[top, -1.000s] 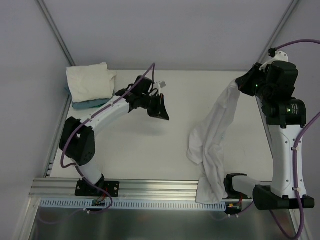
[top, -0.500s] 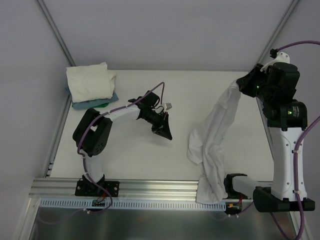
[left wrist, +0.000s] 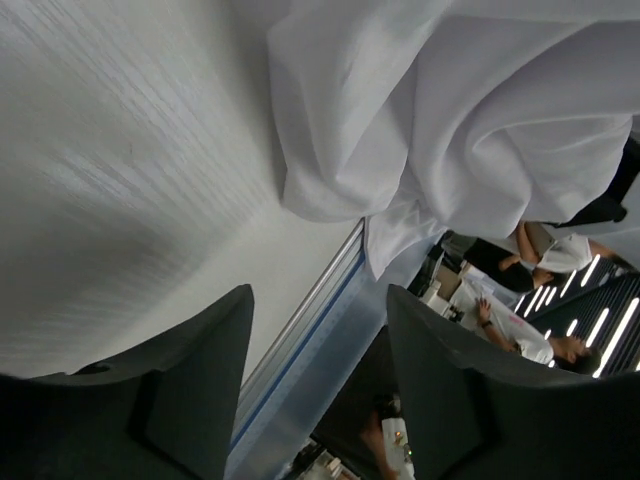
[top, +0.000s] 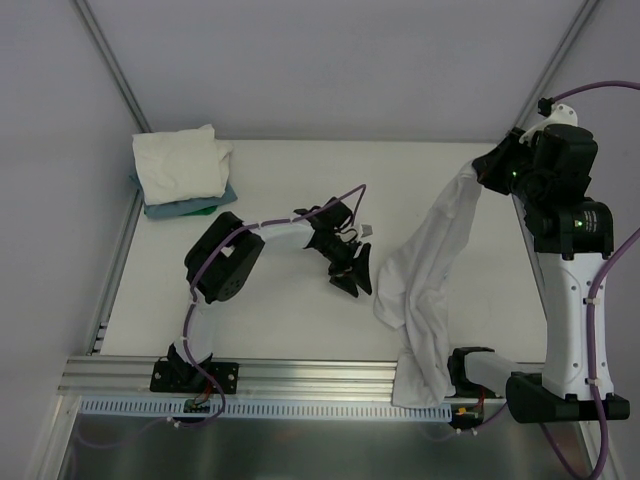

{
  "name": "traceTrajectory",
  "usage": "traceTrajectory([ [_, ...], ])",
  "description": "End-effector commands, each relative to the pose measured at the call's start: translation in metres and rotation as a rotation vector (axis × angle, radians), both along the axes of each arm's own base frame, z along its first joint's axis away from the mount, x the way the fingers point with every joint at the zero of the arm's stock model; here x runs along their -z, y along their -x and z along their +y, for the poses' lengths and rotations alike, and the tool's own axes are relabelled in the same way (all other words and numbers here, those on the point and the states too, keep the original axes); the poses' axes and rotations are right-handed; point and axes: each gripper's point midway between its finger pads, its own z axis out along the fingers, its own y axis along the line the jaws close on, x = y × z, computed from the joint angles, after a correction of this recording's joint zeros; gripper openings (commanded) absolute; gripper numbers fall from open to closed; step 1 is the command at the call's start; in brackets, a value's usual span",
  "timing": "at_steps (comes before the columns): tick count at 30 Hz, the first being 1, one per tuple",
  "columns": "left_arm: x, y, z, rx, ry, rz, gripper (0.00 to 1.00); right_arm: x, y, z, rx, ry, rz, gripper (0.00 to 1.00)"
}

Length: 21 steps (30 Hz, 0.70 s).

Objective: Fold and stack the t-shirts
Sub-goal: Flatten out the tshirt

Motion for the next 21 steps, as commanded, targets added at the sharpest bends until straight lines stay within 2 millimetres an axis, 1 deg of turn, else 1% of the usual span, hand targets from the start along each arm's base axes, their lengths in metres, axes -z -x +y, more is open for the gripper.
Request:
traceTrajectory([
  [1, -0.005, -0.004, -0.005, 0.009, -0.006, -0.065, 0.60, -0.024, 0.002, -0.005, 0.015, 0.015, -0.073, 0.00],
  [5, 0.000, 0.000, -0.007, 0.020, -0.017, -0.072, 0.64, -0.025, 0.002, -0.005, 0.016, 0.015, -0.073, 0.00],
  [9, 0.011, 0.008, -0.011, 0.039, -0.041, -0.072, 0.64, -0.028, 0.002, -0.005, 0.016, 0.011, -0.079, 0.00],
  [12, 0.019, 0.017, -0.017, 0.063, -0.059, -0.078, 0.63, -0.029, 0.003, -0.005, 0.016, 0.011, -0.082, 0.00],
  [16, 0.026, 0.030, -0.031, 0.106, -0.067, -0.073, 0.61, -0.028, 0.005, -0.006, 0.017, 0.013, -0.075, 0.00],
  [21, 0.034, 0.037, -0.043, 0.132, -0.079, -0.094, 0.60, -0.029, 0.009, -0.005, 0.015, 0.013, -0.073, 0.00],
])
